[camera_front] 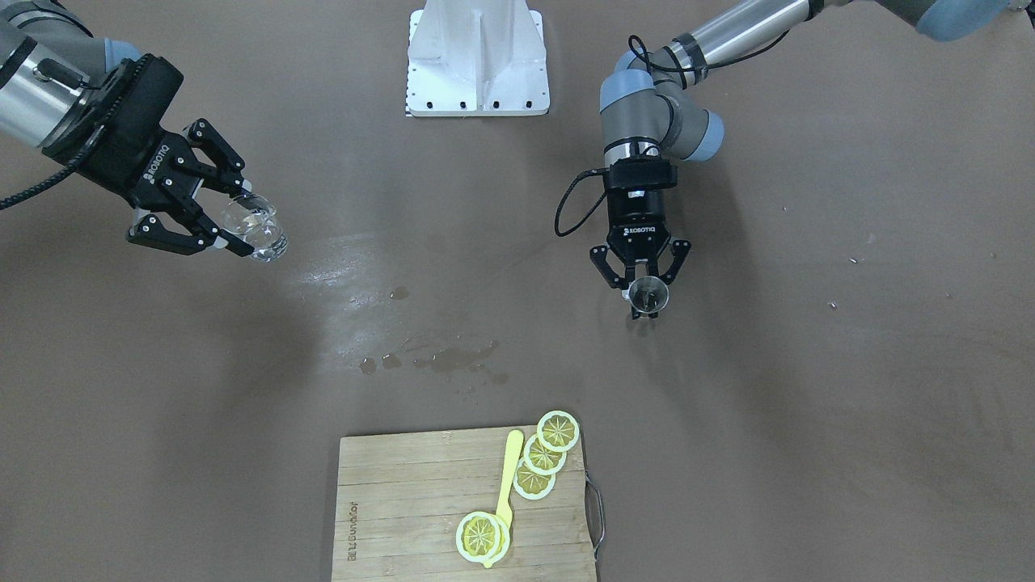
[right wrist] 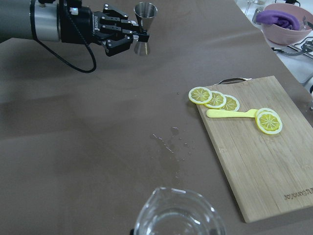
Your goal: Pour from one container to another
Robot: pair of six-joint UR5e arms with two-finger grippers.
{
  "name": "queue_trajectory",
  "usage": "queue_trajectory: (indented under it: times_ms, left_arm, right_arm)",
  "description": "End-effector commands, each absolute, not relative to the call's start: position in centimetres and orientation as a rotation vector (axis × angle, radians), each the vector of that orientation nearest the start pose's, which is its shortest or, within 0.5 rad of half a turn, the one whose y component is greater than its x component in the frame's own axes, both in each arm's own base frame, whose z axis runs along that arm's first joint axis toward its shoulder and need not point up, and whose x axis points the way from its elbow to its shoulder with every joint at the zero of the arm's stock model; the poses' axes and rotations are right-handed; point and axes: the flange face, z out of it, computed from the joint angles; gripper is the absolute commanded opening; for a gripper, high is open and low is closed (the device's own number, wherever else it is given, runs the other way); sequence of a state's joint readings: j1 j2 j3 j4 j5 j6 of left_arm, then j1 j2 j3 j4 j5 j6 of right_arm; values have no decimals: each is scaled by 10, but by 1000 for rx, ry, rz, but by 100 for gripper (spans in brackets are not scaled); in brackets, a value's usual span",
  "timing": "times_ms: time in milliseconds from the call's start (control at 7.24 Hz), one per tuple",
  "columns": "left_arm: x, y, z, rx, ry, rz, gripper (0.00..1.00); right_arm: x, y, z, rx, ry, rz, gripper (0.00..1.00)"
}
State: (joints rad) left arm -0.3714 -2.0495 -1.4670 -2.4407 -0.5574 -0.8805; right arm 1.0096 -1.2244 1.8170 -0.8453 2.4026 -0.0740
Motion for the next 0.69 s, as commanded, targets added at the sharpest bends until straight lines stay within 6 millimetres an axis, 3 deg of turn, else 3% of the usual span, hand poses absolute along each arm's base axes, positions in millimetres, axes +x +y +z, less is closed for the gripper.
queue_trajectory:
  times_ms: [0, 138, 553]
  left_arm:
    - [537, -458, 300, 1316, 476, -307, 0]
    - [539, -459, 300, 1339, 383, -192, 0]
    - [551, -460, 251, 1350, 445, -142, 0]
  right_arm:
    - [-270, -494, 259, 1065, -1056, -1101, 0]
    - [-276, -492, 259, 1060, -1063, -1112, 0]
    - [-294, -501, 235, 1053, -1037, -1174, 0]
